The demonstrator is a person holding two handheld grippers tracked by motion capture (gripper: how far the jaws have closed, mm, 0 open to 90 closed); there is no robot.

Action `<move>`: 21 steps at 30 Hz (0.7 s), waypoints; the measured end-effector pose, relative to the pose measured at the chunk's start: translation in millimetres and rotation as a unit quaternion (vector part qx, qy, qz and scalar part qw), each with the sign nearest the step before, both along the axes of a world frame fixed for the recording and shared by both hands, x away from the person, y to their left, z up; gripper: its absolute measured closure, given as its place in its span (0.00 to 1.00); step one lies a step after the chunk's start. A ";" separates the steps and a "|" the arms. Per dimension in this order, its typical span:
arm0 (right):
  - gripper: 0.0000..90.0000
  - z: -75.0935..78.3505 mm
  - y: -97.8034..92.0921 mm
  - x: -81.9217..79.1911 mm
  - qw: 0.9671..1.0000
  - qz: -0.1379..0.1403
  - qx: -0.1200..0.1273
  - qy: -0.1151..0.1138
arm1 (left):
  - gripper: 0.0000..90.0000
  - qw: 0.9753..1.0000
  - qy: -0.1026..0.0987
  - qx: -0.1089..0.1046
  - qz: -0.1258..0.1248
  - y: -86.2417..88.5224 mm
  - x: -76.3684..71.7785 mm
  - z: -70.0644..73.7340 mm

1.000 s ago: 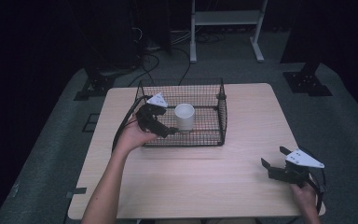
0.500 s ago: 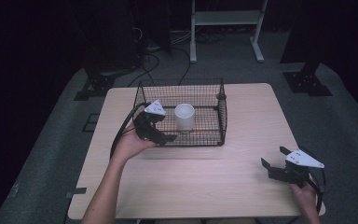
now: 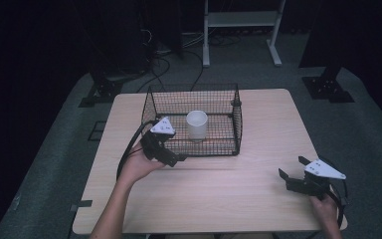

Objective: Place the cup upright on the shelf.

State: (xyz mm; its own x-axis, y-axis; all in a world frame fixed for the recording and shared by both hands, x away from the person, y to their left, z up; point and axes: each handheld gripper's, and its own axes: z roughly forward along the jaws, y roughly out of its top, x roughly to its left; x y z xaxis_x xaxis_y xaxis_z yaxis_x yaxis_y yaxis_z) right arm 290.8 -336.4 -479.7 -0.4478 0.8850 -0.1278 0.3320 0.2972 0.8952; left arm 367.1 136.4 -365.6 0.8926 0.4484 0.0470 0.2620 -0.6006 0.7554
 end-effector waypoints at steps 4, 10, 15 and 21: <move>0.15 0.0 -0.1 0.0 1.000 -0.002 0.000 0.001 | 0.08 1.000 0.001 0.001 -0.003 -0.6 -5.4 -3.7; 0.15 0.0 -0.6 0.2 1.000 -0.002 0.002 0.000 | 0.08 1.000 0.006 -0.002 -0.001 4.6 -12.7 -10.0; 0.15 0.0 -0.5 0.2 1.000 -0.004 0.002 0.000 | 0.08 1.000 0.003 -0.008 0.002 10.3 -18.5 -14.1; 0.15 0.0 -0.4 0.2 1.000 -0.005 0.001 0.002 | 0.08 1.000 0.006 -0.020 0.005 17.1 -28.1 -20.3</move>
